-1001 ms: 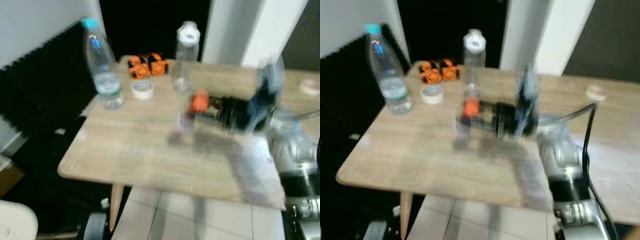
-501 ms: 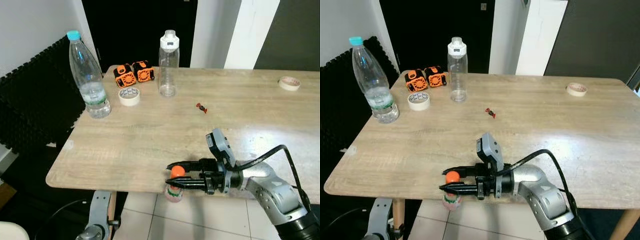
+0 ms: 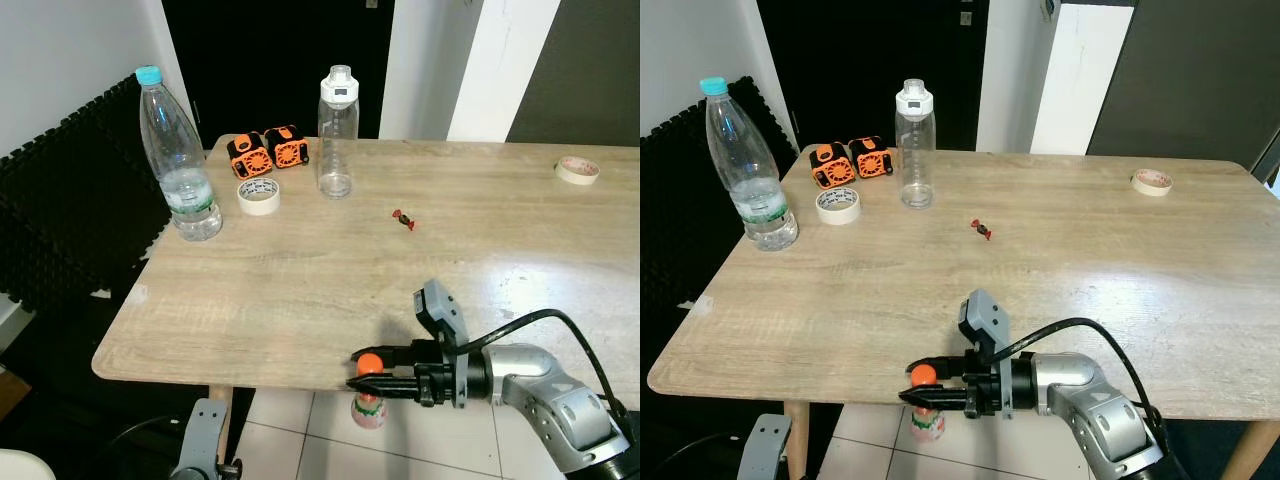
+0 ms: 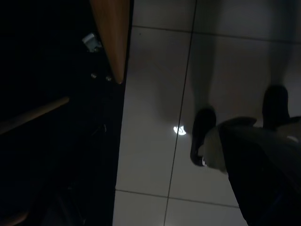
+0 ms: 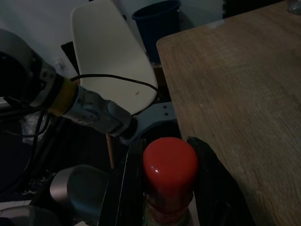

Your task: Restocking fridge

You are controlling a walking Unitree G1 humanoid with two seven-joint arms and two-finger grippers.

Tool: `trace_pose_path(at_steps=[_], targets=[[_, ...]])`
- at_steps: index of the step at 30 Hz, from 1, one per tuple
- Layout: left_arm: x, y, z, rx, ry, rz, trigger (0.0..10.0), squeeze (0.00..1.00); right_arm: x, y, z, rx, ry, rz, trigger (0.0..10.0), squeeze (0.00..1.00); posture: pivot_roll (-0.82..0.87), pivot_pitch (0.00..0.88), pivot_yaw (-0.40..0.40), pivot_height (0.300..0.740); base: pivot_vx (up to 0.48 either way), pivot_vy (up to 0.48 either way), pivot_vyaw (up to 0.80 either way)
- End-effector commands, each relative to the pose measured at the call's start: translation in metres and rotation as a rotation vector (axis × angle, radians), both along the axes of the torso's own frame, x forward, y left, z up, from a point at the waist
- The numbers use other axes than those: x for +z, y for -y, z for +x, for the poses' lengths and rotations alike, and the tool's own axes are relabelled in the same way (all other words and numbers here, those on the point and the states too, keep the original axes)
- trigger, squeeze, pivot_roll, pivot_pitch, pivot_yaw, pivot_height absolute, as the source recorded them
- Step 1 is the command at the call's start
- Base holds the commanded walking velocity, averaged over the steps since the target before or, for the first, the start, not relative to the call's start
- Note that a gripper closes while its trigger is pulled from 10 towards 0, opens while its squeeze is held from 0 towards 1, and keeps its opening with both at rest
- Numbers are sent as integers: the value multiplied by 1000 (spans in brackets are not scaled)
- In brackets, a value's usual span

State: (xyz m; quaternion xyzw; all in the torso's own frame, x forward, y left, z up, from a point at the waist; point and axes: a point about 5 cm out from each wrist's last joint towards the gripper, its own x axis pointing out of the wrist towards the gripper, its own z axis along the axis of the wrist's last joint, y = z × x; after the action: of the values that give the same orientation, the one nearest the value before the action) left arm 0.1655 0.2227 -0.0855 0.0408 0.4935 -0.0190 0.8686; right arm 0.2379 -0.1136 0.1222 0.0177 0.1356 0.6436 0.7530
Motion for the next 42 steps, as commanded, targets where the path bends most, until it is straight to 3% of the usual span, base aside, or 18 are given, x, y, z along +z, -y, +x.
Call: trace_pose_path(at_steps=[1,8,15,19,31,35,42], targets=[[-5,6,-9,-15,-43,-10,10000,0,1,3,2,-32,6,-2,10000,0,16,0,9,740,0,0,0],[-6,5,-11,-16,-51,-8,10000,0,-2,3,15,-131,38,8,10000,0,17,0,2,740,-193,0,0],[-7,8,-12,-20,-55,-16,10000,0,-12,0,14,-126,8,-7,10000,0,20,0,-3,740,-283,0,0],[-8,11,-14,-32,-63,-20,10000,0,-26,2,11,-133,-21,-66,10000,0,19,0,-6,740,-294,0,0],[-9,11,-16,-36,-69,-17,10000,0,-30,4,11,-133,-23,-77,10000,0,17,0,-5,740,-299,0,0],[-10,13,-17,-39,-70,-17,10000,0,-51,18,20,-235,-30,-202,10000,0,21,0,-8,740,-305,0,0],[-10,15,-18,-40,-74,-20,10000,0,-86,39,15,-331,-105,-346,10000,0,17,0,-6,740,-306,0,0]])
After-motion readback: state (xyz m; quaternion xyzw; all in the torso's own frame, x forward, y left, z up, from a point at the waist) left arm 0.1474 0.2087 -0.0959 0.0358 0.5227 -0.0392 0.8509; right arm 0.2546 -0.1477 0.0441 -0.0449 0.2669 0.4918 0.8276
